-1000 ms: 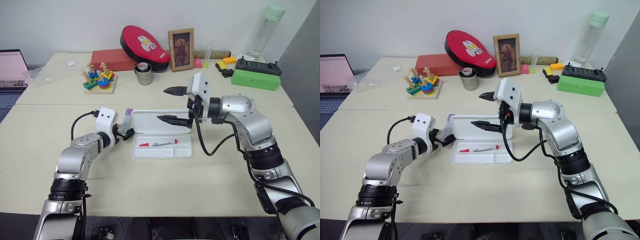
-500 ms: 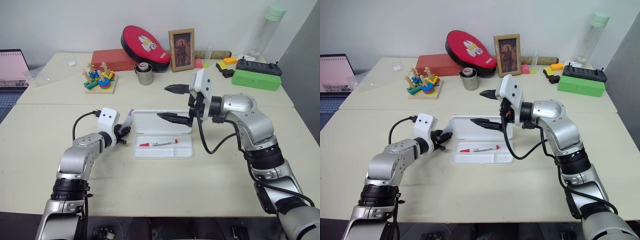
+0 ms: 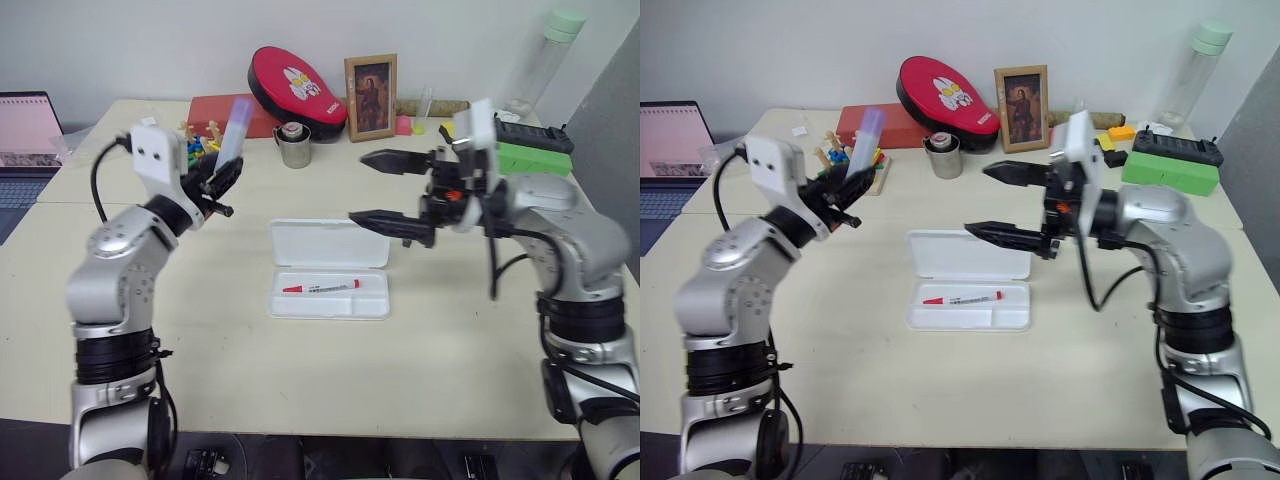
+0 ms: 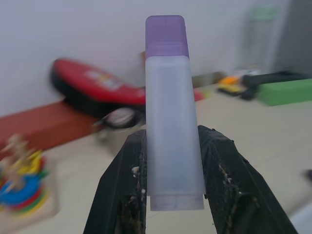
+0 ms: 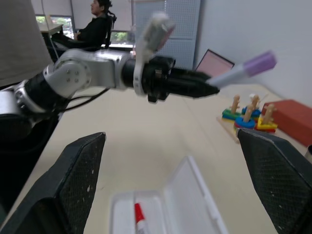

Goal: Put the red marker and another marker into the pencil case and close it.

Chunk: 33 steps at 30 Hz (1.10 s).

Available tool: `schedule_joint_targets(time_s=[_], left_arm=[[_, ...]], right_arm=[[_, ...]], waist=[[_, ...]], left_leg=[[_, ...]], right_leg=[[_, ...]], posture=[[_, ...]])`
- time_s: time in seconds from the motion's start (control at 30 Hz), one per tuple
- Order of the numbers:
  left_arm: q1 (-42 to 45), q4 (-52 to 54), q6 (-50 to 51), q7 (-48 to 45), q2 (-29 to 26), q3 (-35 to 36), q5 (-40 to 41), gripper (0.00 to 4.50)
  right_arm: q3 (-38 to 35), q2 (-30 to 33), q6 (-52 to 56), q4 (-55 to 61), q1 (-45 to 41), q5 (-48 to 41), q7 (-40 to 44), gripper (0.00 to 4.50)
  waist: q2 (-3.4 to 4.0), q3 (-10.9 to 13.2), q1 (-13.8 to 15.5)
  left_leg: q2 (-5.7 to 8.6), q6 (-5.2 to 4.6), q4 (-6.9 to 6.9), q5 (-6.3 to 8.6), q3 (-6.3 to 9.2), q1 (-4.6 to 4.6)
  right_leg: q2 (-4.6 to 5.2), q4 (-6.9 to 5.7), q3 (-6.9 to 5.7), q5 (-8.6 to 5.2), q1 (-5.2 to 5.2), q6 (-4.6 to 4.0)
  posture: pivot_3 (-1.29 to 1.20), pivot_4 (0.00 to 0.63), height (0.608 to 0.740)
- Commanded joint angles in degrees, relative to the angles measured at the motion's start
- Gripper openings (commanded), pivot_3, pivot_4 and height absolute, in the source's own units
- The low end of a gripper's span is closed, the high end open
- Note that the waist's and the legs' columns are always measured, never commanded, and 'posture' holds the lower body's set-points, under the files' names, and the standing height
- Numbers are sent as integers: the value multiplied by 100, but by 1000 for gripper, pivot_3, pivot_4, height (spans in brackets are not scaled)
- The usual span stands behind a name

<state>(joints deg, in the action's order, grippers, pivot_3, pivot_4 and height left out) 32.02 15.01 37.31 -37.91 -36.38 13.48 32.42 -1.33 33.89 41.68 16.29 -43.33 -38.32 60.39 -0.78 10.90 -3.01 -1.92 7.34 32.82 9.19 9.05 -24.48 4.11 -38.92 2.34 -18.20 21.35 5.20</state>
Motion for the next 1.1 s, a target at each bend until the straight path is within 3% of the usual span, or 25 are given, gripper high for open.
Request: schedule_joint_targets(time_s=[0.03, 0.17, 0.33, 0.43, 1.1], left_arm=[[-165, 720, 425, -1178, -617, -443, 632, 1197], [-460, 907, 621, -2051, -1236, -862, 821, 1197], [-1029, 543, -170, -2786, -1689, -1870, -150, 1197], [-1110, 47, -815, -2899, -1674, -2335, -851, 1197], [-217, -1576, -2263, -3943, -1313, -2977, -2104, 1197]], right_arm=[[-211, 284, 158, 403, 145, -286, 14, 4500], [-208, 534, 245, 670, 432, -367, -33, 4500], [-22, 698, 292, 1044, 907, -263, -227, 4500], [17, 726, 298, 1160, 1060, -234, -410, 4500], [140, 812, 321, 1507, 1382, -234, -807, 4500]], waist=[[3, 2, -34], [4, 2, -72], [5, 3, -28], [5, 3, -8], [4, 4, -7]], left_leg=[[0, -2, 1, 1, -1, 1], [0, -4, 3, 1, -4, 11], [0, -4, 4, 2, -6, 10], [0, -4, 4, 2, -7, 9], [0, -4, 5, 2, -6, 5]], right_leg=[[0, -4, 0, 0, 2, 0], [-1, -14, 7, 0, 1, 1], [-1, -9, 9, 0, -1, 1], [-1, -6, 8, 0, 0, 0], [-1, -7, 6, -1, 3, 1]], posture=[[0, 150, 740], [0, 150, 740], [0, 150, 740], [0, 150, 740], [0, 150, 740]])
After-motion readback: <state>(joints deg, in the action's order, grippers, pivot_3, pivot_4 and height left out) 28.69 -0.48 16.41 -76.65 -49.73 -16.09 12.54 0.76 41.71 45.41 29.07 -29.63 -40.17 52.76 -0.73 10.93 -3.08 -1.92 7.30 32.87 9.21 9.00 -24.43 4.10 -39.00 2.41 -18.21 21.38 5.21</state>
